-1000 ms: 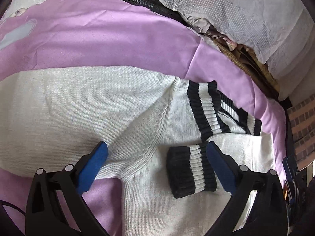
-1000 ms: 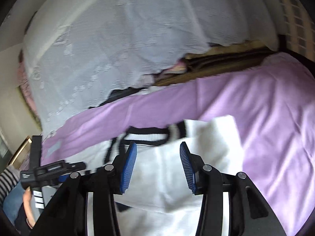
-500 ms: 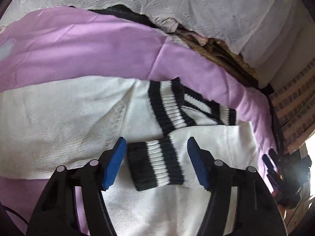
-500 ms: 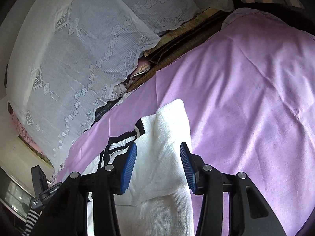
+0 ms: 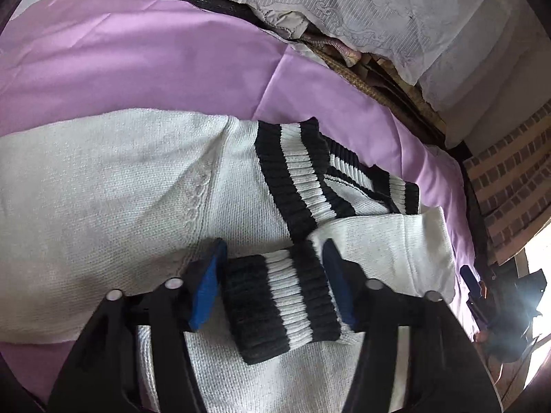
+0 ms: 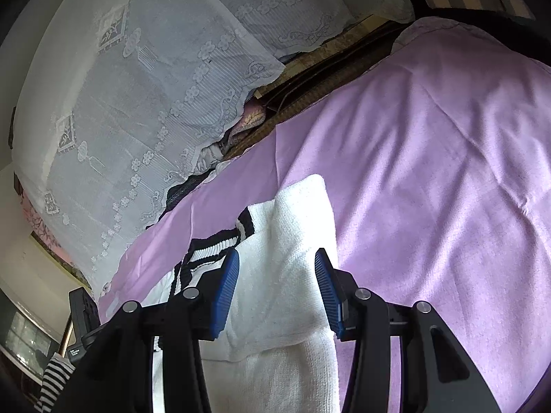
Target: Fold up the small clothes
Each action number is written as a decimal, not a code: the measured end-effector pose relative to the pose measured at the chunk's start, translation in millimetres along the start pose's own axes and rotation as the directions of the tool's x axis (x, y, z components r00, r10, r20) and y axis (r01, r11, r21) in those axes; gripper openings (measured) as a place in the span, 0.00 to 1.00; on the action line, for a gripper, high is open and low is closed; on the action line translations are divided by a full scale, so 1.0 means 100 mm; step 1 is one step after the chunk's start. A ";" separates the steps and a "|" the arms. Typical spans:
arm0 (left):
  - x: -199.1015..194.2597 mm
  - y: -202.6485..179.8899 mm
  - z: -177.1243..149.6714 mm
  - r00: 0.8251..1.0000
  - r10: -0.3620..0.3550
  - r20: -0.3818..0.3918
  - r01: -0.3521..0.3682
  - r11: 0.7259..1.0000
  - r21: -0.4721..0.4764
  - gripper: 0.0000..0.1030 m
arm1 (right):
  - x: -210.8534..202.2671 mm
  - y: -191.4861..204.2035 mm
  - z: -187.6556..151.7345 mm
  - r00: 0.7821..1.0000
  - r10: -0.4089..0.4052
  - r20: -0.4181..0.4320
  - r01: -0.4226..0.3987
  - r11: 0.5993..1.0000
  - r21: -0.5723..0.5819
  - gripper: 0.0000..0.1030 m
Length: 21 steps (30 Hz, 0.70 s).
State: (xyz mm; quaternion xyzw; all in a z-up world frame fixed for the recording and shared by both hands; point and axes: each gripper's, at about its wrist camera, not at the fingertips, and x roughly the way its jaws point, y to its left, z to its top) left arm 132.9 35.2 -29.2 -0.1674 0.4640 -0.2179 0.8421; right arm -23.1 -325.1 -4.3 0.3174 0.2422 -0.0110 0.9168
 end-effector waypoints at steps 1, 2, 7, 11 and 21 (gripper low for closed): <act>0.00 0.01 0.00 1.000 -0.011 -0.009 0.011 1.000 0.004 0.11 | 0.01 0.00 0.01 1.000 -0.003 0.005 0.003 1.000 -0.001 0.45; 0.01 0.02 0.02 0.999 -0.030 -0.011 0.030 1.000 -0.007 0.10 | 0.02 0.01 0.02 1.000 -0.002 0.007 0.002 1.000 -0.007 0.45; -0.40 0.05 0.18 0.988 -0.041 0.150 0.046 0.999 -0.029 0.07 | 0.11 0.17 0.15 1.000 -0.017 0.026 0.019 0.998 -0.059 0.38; -0.53 0.05 0.26 0.979 -0.011 0.204 0.013 1.000 -0.009 0.07 | 0.26 0.28 0.29 0.999 -0.018 0.029 0.020 0.996 -0.088 0.30; -0.39 0.46 0.17 0.972 0.169 0.163 -0.144 0.978 -0.153 0.07 | 0.63 0.20 0.33 0.997 -0.028 -0.072 0.020 0.994 -0.110 0.20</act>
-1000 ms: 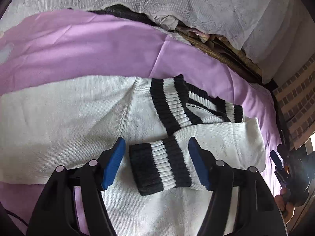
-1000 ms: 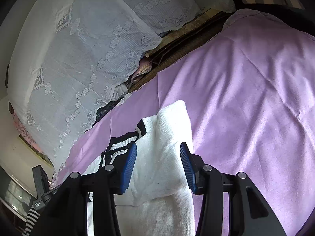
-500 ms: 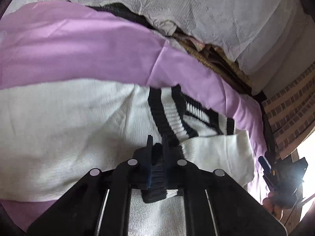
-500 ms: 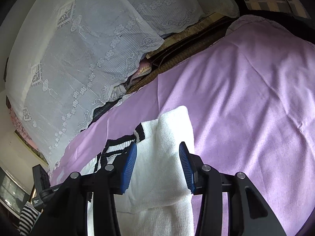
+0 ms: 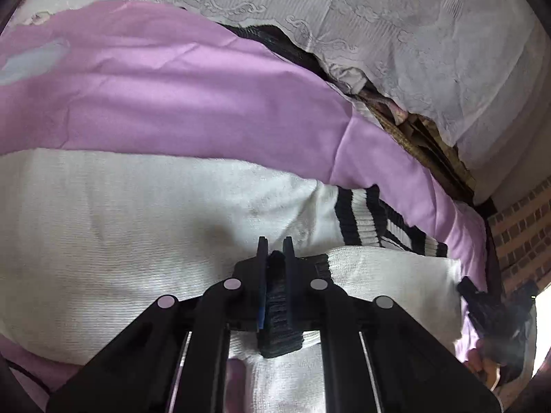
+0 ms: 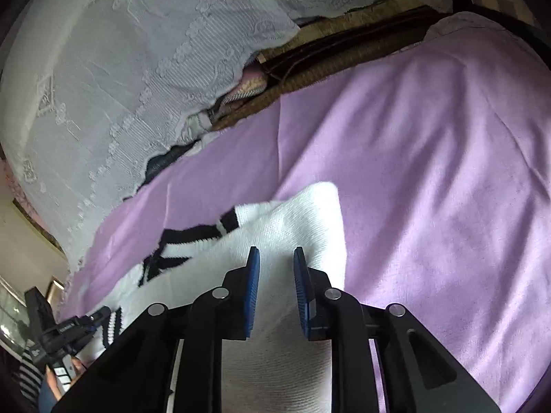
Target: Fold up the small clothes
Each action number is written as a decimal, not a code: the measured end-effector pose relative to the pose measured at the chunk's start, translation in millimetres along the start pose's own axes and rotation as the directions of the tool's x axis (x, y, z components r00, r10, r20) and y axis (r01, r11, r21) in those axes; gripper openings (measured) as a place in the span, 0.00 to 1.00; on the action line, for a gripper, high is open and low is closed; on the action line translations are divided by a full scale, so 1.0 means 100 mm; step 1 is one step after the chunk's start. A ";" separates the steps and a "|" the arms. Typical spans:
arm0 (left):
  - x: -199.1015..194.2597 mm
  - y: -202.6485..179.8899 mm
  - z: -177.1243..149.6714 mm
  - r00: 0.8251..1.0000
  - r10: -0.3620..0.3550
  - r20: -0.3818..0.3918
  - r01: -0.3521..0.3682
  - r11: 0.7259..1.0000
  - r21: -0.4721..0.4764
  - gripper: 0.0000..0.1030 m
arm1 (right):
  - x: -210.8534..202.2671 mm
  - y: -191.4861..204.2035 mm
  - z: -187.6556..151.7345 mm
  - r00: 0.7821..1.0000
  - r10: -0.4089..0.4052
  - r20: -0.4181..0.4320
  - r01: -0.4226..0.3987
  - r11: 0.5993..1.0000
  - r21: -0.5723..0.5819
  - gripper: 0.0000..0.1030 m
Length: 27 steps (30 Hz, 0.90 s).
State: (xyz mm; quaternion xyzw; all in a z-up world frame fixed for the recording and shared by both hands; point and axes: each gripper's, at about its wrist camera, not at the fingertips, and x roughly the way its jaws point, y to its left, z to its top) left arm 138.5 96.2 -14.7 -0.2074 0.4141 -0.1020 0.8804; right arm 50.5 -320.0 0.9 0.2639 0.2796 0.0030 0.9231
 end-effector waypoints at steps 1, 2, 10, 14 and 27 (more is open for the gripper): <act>0.01 -0.02 -0.02 1.000 0.019 0.002 -0.019 1.000 0.018 0.07 | -0.05 0.05 0.03 0.999 -0.028 0.022 0.029 0.999 -0.037 0.20; 0.06 -0.06 -0.03 1.000 0.023 -0.015 -0.022 0.999 0.037 0.07 | -0.04 0.08 0.04 0.997 -0.065 0.028 0.067 0.995 -0.069 0.20; 0.16 -0.20 -0.12 0.994 0.109 -0.016 -0.105 0.984 0.141 0.24 | 0.28 -0.34 0.01 0.958 -0.281 -0.058 0.280 0.960 -0.024 0.09; 0.17 -0.15 -0.11 0.997 0.070 -0.030 -0.066 0.991 0.119 0.30 | -0.02 -0.21 -0.09 0.993 -0.105 -0.048 0.104 0.994 -0.034 0.08; 0.01 -0.10 -0.04 0.999 -0.025 -0.031 0.027 0.998 0.049 0.30 | -0.02 0.06 -0.37 0.989 -0.090 -0.114 0.074 0.988 -0.136 0.03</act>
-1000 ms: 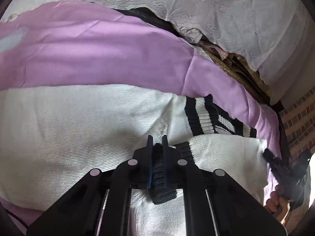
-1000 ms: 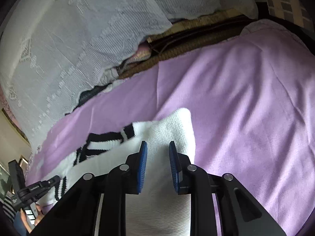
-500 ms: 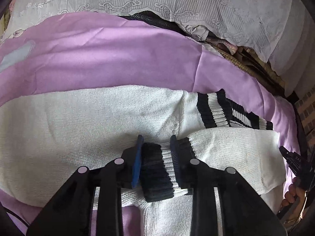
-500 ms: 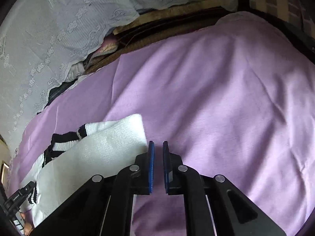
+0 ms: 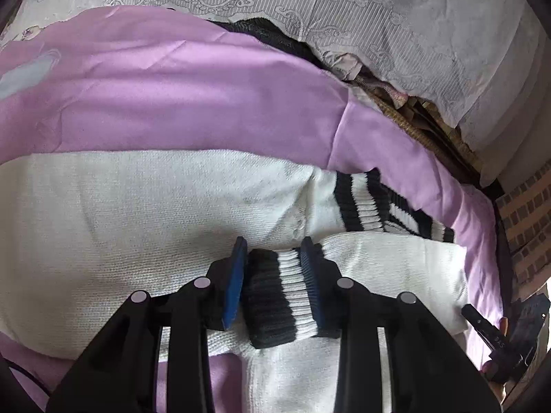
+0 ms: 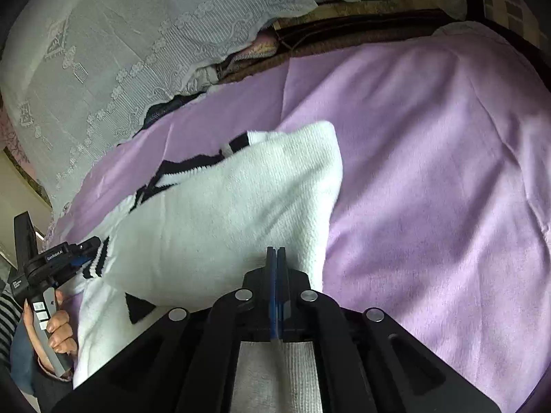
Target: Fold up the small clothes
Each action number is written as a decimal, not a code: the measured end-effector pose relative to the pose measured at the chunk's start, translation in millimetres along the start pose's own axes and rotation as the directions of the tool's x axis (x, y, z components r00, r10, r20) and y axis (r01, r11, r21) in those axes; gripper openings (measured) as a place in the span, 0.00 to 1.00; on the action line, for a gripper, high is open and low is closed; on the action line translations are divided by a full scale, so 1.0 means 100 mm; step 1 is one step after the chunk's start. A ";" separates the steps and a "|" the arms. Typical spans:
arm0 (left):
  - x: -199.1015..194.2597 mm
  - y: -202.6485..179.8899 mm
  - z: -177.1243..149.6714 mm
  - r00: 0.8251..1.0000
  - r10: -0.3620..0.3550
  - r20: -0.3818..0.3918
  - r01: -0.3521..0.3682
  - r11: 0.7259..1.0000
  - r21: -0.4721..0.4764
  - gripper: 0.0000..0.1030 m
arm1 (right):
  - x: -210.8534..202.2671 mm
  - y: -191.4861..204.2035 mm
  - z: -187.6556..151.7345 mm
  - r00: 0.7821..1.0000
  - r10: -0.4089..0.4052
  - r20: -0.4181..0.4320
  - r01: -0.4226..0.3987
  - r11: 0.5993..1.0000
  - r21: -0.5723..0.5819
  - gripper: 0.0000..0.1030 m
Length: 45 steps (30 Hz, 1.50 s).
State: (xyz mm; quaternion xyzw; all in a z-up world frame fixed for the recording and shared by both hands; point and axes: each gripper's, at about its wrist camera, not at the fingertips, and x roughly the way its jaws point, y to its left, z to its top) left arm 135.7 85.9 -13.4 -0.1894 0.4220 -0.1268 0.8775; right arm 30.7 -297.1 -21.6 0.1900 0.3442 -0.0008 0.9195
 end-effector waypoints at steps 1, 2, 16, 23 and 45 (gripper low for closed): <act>-0.07 -0.03 0.01 1.000 -0.015 0.019 0.015 1.000 0.004 0.30 | -0.01 0.03 0.12 1.000 0.002 0.026 -0.002 1.000 0.004 0.03; -0.15 -0.08 0.02 0.999 -0.028 0.043 0.027 1.000 0.015 0.30 | 0.03 0.06 0.23 0.999 0.013 0.036 -0.013 1.000 0.003 0.05; 0.32 -0.53 -0.17 0.995 -0.031 -0.100 0.048 0.984 0.170 0.34 | 0.36 -0.26 0.46 0.996 0.089 0.021 -0.091 0.987 0.130 0.06; 0.23 -0.70 -0.31 0.997 0.043 -0.067 -0.024 0.963 0.269 0.71 | 0.49 0.27 0.05 0.991 0.003 -0.137 -0.016 0.995 -0.098 0.22; -1.27 1.34 -0.44 0.976 0.191 0.101 -0.155 0.945 -0.289 0.64 | -0.26 0.16 -0.51 0.995 0.096 0.024 -0.096 0.995 -0.016 0.58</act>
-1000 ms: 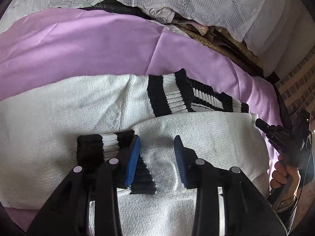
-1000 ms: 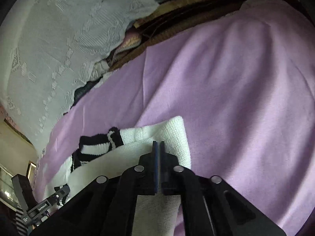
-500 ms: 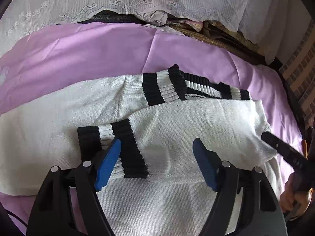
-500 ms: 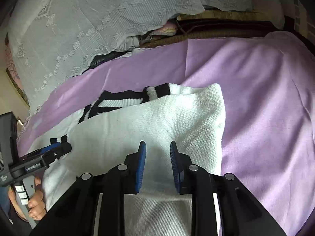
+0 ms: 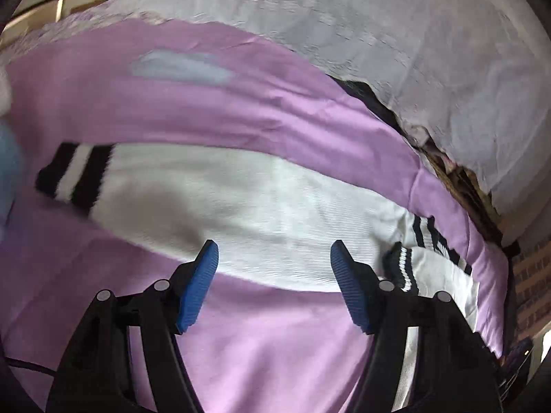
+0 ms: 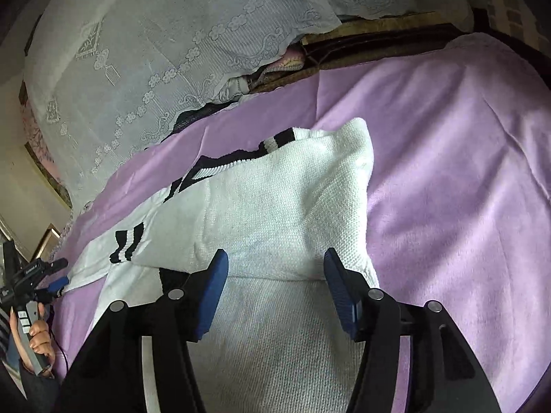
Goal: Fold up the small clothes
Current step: 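Grasp the remaining striped sleeve cuff with the left tool and lift it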
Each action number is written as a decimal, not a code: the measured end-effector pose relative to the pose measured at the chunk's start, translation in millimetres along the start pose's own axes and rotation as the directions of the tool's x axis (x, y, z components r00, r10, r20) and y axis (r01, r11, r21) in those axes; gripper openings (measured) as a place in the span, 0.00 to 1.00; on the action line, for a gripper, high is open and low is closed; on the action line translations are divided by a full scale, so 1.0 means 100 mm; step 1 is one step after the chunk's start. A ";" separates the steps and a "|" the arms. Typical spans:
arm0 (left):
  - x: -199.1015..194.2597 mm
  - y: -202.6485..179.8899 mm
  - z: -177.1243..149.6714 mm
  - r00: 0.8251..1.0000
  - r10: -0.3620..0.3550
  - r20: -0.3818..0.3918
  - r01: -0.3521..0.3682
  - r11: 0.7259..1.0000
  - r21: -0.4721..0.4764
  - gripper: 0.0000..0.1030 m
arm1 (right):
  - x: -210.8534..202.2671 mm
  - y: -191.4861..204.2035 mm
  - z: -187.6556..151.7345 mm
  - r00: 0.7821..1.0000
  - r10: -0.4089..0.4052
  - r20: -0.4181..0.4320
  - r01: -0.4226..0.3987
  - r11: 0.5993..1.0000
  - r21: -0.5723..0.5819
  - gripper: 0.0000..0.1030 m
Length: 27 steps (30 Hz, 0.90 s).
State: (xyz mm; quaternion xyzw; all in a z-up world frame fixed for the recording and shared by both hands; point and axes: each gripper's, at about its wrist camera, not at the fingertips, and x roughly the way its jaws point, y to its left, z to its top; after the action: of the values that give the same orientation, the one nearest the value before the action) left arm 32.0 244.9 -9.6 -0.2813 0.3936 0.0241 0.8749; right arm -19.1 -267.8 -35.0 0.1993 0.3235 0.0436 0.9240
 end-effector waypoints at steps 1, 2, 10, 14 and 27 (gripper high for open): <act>-0.04 0.19 0.00 1.000 -0.024 -0.009 0.023 0.998 -0.065 0.64 | -0.02 -0.02 -0.02 1.000 0.017 0.000 -0.017 1.000 0.013 0.61; -0.07 0.37 -0.01 0.998 -0.052 -0.018 0.050 0.991 -0.128 0.64 | -0.02 -0.04 -0.04 0.999 0.037 -0.003 -0.037 0.999 0.030 0.65; -0.09 0.73 0.00 1.000 0.012 0.029 -0.004 0.967 -0.255 0.64 | -0.05 -0.17 -0.12 0.993 0.118 0.001 -0.118 0.985 0.123 0.77; -0.09 0.95 0.06 0.992 0.089 0.091 -0.051 0.933 -0.356 0.64 | -0.03 -0.11 -0.11 0.994 0.105 -0.013 -0.104 0.990 0.097 0.81; 0.02 0.95 0.24 0.979 0.160 0.127 -0.109 0.935 -0.337 0.10 | -0.01 -0.04 -0.11 0.996 0.082 -0.034 -0.080 0.995 0.061 0.85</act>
State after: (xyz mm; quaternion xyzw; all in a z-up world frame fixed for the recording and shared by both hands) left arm 24.1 336.8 -43.7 -0.3926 0.3343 0.1709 0.8396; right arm -26.6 -268.1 -43.6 0.2389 0.3331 0.0749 0.9091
